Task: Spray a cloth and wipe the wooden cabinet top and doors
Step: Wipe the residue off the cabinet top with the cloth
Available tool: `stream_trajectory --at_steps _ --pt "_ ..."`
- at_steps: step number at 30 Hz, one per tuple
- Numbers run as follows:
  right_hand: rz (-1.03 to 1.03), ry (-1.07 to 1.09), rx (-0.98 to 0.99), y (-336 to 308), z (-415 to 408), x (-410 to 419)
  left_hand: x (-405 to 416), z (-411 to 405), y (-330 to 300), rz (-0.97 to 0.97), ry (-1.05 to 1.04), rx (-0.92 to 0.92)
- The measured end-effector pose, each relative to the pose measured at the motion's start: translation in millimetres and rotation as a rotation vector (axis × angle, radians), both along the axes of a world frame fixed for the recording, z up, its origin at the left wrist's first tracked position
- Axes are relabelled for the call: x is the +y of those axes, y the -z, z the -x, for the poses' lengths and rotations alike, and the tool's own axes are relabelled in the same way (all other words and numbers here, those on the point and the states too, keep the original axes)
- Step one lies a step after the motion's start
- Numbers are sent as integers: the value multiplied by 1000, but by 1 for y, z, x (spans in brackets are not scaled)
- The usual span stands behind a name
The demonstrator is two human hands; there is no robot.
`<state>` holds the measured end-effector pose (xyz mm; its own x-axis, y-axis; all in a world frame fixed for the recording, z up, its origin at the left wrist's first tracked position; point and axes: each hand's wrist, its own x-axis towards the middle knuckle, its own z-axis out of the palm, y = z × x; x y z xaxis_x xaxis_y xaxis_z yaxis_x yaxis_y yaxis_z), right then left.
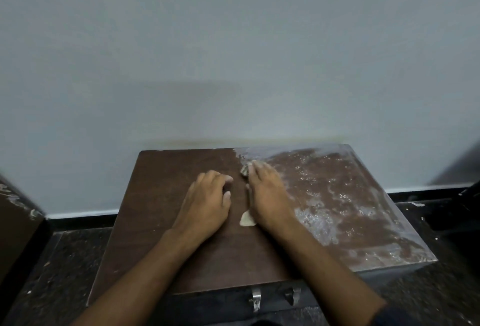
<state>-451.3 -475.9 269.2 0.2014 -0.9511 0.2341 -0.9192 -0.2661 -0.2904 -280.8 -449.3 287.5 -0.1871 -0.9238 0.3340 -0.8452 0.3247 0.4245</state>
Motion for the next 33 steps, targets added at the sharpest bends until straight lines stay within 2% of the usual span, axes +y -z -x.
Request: stream_trajectory --at_steps 3,5,10,11,14,16,21,24,27,33 --pt "30 -289 -2 3 -7 36 -20 0 -3 -3 -63 53" --pt "67 -359 -11 5 7 30 -28 0 -2 -10 -69 60" --pt "38 -30 36 -4 13 -51 -40 -3 -3 -38 -61 -10" --pt "40 -17 44 -4 4 -54 -43 -3 -4 -38 -68 -12" --pt "83 -228 38 2 -18 -44 -54 -4 -4 -64 -92 -2" --pt "95 -260 -37 -2 -10 -51 -62 -4 -4 -77 -95 -11" --pt "68 128 17 -1 0 -92 -67 -3 -3 -63 -114 25" --pt "63 -30 10 -2 -38 -87 -74 3 -1 -73 -166 64" --pt "104 -176 6 -5 -38 -95 -80 2 -2 -75 -186 63" --pt "129 41 16 4 -20 -105 -71 -18 -4 -45 -108 55"
